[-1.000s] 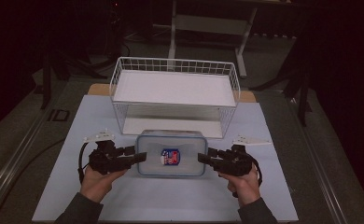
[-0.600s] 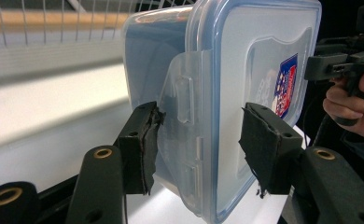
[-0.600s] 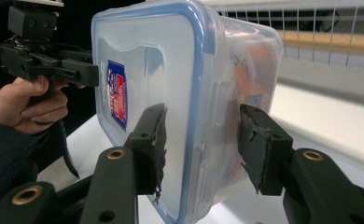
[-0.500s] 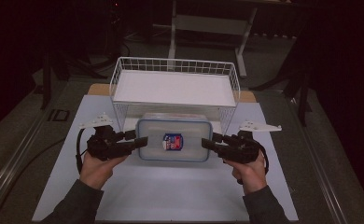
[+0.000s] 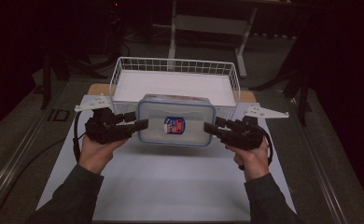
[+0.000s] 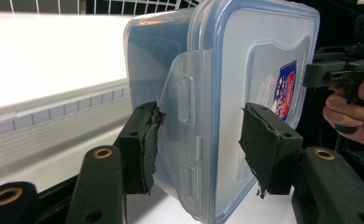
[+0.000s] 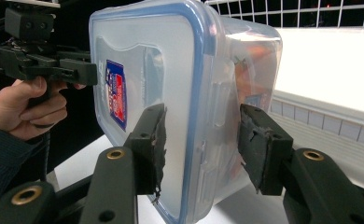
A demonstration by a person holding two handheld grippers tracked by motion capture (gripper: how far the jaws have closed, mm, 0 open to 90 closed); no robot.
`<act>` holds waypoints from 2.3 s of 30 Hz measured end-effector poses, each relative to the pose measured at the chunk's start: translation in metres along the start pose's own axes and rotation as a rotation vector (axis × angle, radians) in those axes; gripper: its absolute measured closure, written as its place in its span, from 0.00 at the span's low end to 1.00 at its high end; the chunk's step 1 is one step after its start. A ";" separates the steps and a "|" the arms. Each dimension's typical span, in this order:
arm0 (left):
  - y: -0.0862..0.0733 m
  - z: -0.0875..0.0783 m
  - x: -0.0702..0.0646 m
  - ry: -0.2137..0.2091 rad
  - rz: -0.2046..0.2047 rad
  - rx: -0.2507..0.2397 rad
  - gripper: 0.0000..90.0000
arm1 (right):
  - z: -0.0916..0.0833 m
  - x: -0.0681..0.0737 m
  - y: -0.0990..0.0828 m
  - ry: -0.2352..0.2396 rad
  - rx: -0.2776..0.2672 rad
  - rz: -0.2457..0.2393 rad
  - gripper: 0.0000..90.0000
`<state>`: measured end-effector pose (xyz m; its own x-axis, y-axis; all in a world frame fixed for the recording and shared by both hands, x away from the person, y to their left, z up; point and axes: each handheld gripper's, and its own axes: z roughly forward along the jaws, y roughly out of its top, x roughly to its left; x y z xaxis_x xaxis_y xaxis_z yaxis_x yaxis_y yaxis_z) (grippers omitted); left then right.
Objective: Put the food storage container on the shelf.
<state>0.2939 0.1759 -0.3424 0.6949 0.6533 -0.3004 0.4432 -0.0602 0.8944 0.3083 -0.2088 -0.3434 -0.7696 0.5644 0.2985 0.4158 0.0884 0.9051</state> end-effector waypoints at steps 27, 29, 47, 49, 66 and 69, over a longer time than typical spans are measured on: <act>0.049 0.011 0.021 -0.009 0.020 -0.118 0.53 | 0.008 -0.015 0.054 -0.025 -0.069 -0.063 0.58; 0.052 0.013 0.024 -0.004 0.021 -0.116 0.53 | 0.010 -0.019 0.057 -0.024 -0.069 -0.068 0.58; 0.065 0.042 0.067 0.015 -0.113 -0.123 0.52 | 0.047 -0.061 0.071 -0.030 -0.041 0.083 0.57; 0.064 0.044 0.069 0.015 -0.123 -0.120 0.52 | 0.051 -0.063 0.070 -0.036 -0.028 0.098 0.57; 0.063 0.056 0.076 0.056 -0.131 -0.098 0.51 | 0.061 -0.081 0.073 -0.040 -0.014 0.164 0.56; 0.063 0.058 0.077 0.065 -0.145 -0.108 0.51 | 0.062 -0.082 0.074 -0.047 -0.019 0.167 0.56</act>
<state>0.4081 0.1782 -0.3285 0.5889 0.6967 -0.4096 0.4698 0.1173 0.8750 0.4319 -0.1974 -0.3198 -0.6668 0.6078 0.4311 0.5264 -0.0253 0.8499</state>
